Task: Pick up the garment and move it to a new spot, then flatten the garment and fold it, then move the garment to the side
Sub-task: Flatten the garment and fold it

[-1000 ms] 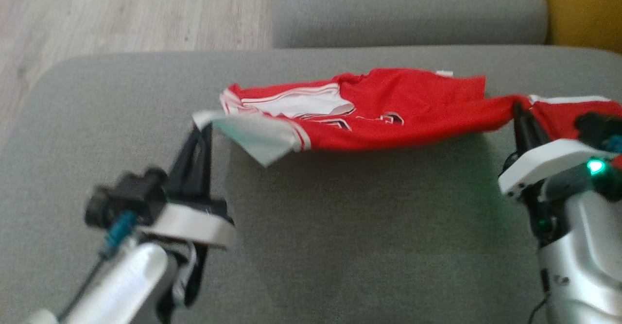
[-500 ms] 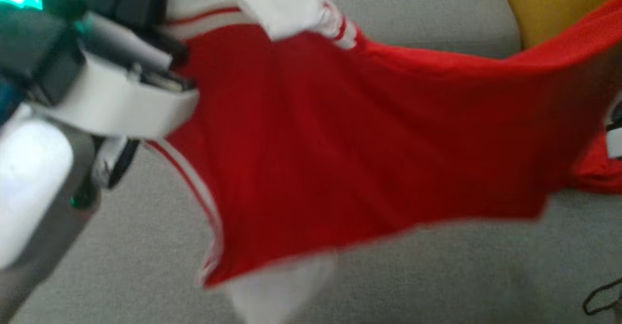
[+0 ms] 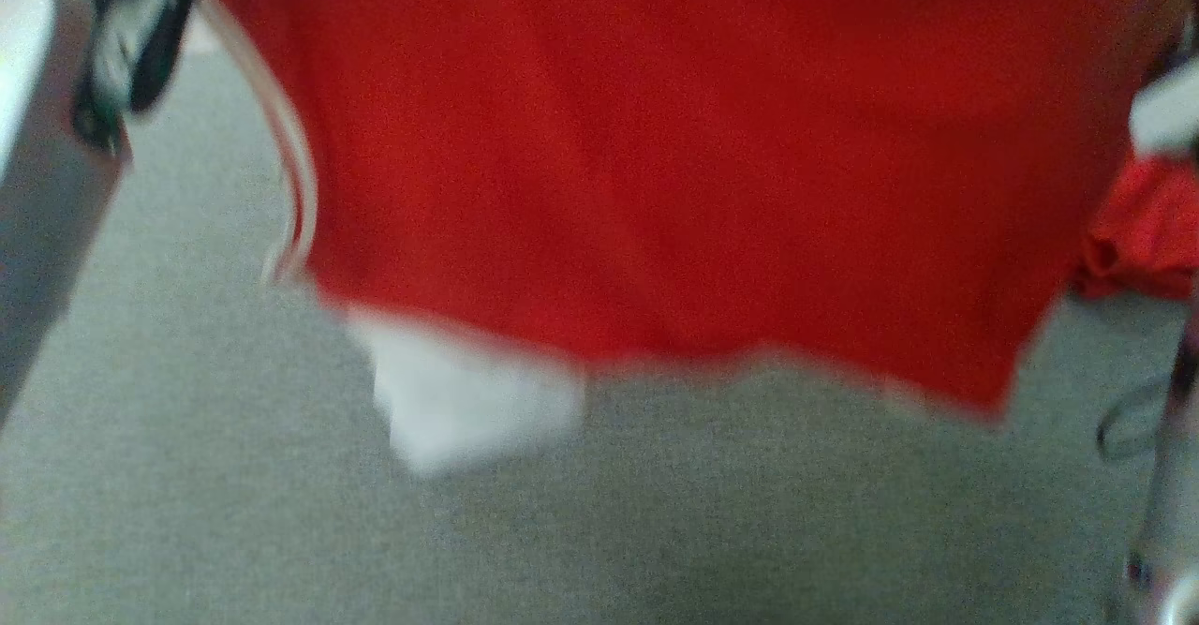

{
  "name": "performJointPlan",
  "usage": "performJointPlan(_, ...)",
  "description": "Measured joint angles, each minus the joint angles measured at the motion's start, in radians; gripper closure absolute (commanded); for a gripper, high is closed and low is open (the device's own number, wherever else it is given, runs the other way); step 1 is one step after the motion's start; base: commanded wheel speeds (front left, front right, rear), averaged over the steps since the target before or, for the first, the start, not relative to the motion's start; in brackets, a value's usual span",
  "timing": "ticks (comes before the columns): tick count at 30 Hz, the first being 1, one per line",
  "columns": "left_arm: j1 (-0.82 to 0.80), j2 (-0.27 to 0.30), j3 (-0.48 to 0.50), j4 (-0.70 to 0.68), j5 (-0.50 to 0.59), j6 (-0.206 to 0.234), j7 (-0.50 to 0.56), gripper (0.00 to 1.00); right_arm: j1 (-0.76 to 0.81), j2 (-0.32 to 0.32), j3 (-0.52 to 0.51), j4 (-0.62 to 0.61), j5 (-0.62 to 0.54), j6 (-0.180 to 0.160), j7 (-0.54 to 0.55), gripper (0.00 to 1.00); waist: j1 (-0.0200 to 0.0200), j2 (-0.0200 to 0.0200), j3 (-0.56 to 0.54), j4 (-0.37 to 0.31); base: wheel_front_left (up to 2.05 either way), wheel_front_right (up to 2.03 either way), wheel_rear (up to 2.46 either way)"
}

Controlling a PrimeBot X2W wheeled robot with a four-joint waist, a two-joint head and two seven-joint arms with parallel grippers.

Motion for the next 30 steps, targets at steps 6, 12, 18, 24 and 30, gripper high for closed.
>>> performJointPlan(6,-0.217,-0.076,0.003,0.231,0.051,-0.026,-0.095,1.00,-0.372,0.004,0.004,0.292,-0.121,0.000,-0.105,1.00,0.0001,0.0000,0.109,-0.002,0.00,0.00,0.00)
performJointPlan(12,-0.317,-0.151,0.004,0.417,0.071,-0.036,-0.196,1.00,-0.560,0.026,-0.014,0.560,-0.257,0.000,-0.222,1.00,0.0000,0.0000,0.190,0.012,0.00,0.00,0.00)
performJointPlan(18,-0.290,-0.207,0.027,0.504,0.023,-0.051,-0.290,1.00,-0.596,0.044,-0.016,0.747,-0.327,0.000,-0.349,1.00,0.0000,-0.0001,0.288,0.043,0.00,0.00,0.00)
performJointPlan(24,-0.104,-0.210,0.029,0.533,-0.006,-0.055,-0.382,1.00,-0.586,0.051,-0.004,0.893,-0.349,0.000,-0.469,1.00,0.0001,-0.0001,0.364,0.075,0.00,0.00,0.00)
performJointPlan(30,0.116,-0.199,0.033,0.446,-0.051,-0.058,-0.421,1.00,-0.476,0.054,0.021,0.947,-0.310,0.000,-0.561,1.00,-0.0004,-0.0001,0.358,0.082,0.00,0.00,0.00)
